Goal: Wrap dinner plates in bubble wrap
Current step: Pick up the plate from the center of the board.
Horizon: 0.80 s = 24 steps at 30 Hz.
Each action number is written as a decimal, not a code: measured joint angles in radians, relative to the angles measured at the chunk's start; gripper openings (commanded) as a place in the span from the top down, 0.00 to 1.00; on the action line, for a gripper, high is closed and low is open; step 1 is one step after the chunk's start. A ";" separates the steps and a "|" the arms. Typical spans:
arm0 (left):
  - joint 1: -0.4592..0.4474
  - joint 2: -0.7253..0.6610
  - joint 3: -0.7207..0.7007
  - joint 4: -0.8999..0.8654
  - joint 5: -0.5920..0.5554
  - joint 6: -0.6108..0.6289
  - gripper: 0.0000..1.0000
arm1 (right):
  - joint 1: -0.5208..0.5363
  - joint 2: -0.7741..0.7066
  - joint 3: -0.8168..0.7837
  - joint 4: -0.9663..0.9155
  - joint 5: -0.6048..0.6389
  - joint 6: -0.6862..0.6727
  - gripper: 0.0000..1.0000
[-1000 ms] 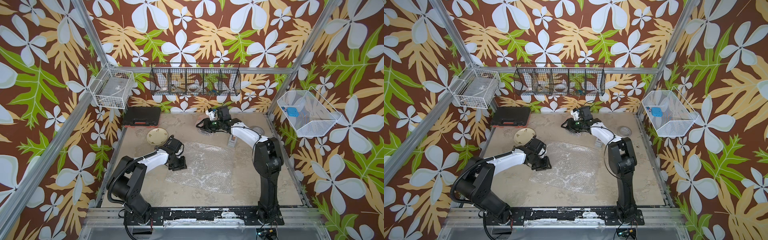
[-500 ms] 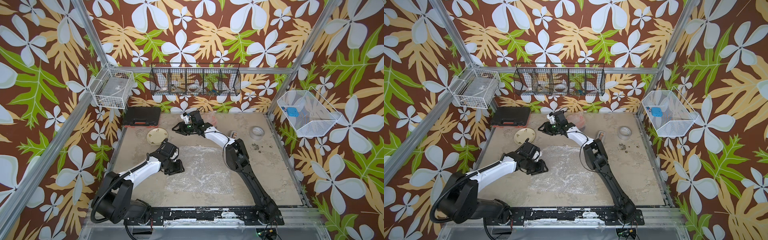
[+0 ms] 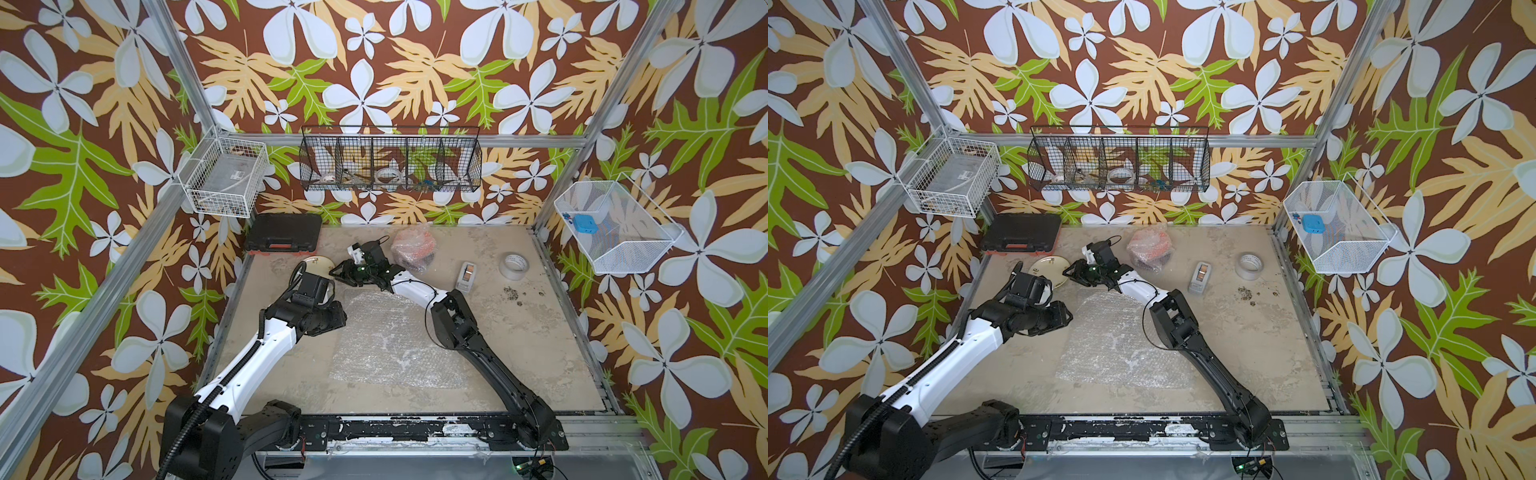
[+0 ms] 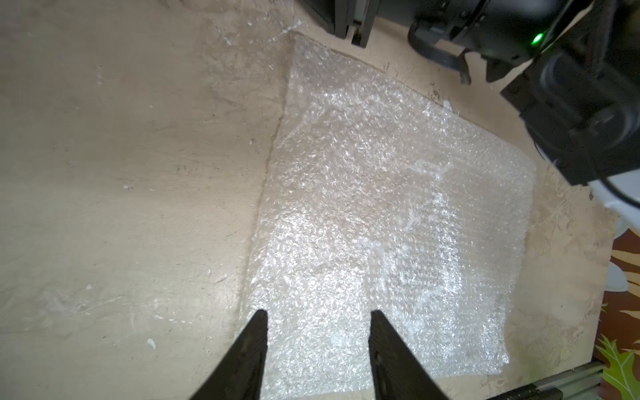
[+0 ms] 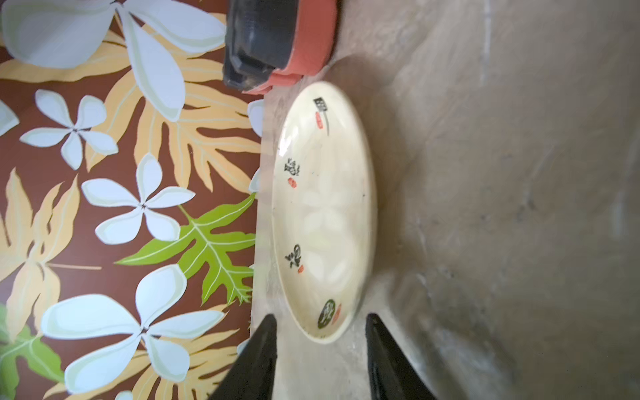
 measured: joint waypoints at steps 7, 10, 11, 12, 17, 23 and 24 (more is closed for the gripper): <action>0.026 -0.034 0.027 -0.035 -0.026 0.008 0.49 | 0.014 0.048 0.016 0.093 0.062 0.074 0.79; 0.029 -0.041 0.032 -0.046 -0.027 0.008 0.49 | 0.018 0.050 0.016 0.121 0.071 0.092 0.89; 0.030 -0.043 0.033 -0.048 -0.027 0.008 0.49 | 0.018 0.050 0.016 0.122 0.080 0.096 0.92; 0.030 -0.047 0.034 -0.050 -0.026 0.008 0.49 | 0.019 0.047 0.014 0.123 0.087 0.095 0.95; 0.032 -0.046 0.050 -0.054 -0.026 0.011 0.49 | 0.004 -0.021 -0.060 0.087 0.093 0.076 1.00; 0.032 -0.029 0.087 -0.048 -0.027 0.021 0.50 | -0.048 -0.243 -0.254 0.012 0.070 -0.012 1.00; 0.032 -0.024 0.095 -0.046 -0.028 0.026 0.50 | -0.058 -0.304 -0.316 0.004 0.060 -0.034 1.00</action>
